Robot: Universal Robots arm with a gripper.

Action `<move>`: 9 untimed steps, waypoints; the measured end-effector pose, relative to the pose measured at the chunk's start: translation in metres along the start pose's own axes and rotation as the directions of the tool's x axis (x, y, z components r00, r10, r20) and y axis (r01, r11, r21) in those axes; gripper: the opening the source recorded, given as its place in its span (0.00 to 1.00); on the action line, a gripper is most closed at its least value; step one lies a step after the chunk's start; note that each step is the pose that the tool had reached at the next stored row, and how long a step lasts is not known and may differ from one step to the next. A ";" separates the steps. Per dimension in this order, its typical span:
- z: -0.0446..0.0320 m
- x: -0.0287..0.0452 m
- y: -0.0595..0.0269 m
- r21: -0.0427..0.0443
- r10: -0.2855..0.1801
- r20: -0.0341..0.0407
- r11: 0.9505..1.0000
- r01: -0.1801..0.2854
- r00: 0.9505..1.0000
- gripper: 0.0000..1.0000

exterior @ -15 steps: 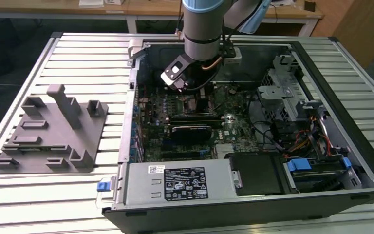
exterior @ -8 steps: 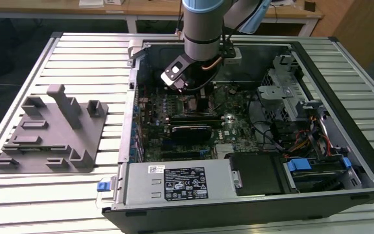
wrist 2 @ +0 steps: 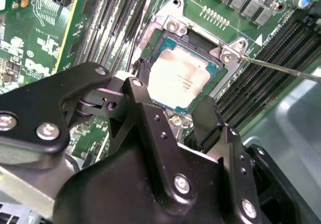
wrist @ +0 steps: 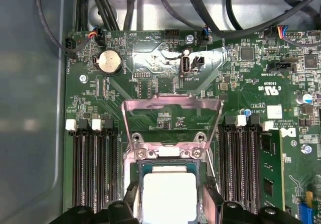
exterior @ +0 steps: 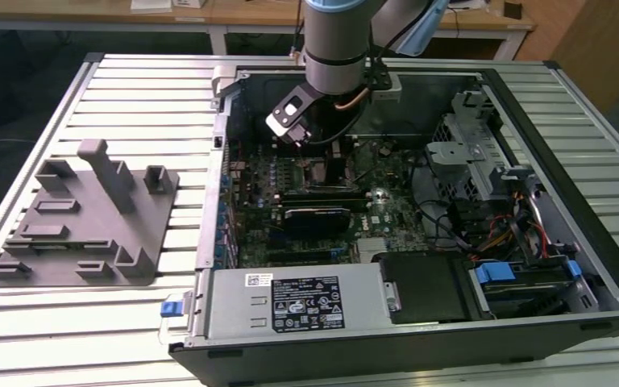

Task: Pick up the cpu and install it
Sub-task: 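Place the cpu into insertion slot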

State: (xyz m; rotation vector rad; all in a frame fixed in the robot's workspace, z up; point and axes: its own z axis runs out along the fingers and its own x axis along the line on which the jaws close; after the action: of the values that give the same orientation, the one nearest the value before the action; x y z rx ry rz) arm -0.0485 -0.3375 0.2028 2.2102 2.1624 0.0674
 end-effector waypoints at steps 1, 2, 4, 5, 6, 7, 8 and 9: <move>0.0000 0.0000 0.0000 0.000 0.000 0.000 1.000 0.000 1.000 0.61; -0.0001 0.0000 0.0000 0.000 0.000 0.000 1.000 0.000 1.000 0.61; -0.0003 0.0000 0.0000 0.000 0.000 0.000 1.000 0.000 1.000 0.61; -0.0003 0.0000 0.0000 0.000 0.000 0.000 1.000 0.000 1.000 0.59; -0.0004 0.0000 0.0000 0.000 0.000 0.000 1.000 0.000 1.000 0.59; -0.0005 0.0000 0.0000 0.000 0.000 0.000 1.000 0.000 1.000 0.47; -0.0005 0.0000 0.0000 0.000 0.000 0.000 1.000 0.000 1.000 0.47; -0.0006 0.0000 0.0000 0.000 0.000 0.000 1.000 0.000 1.000 0.47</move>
State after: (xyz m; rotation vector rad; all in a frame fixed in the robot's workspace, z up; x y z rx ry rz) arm -0.0486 -0.3375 0.2034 2.2101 2.1624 0.0672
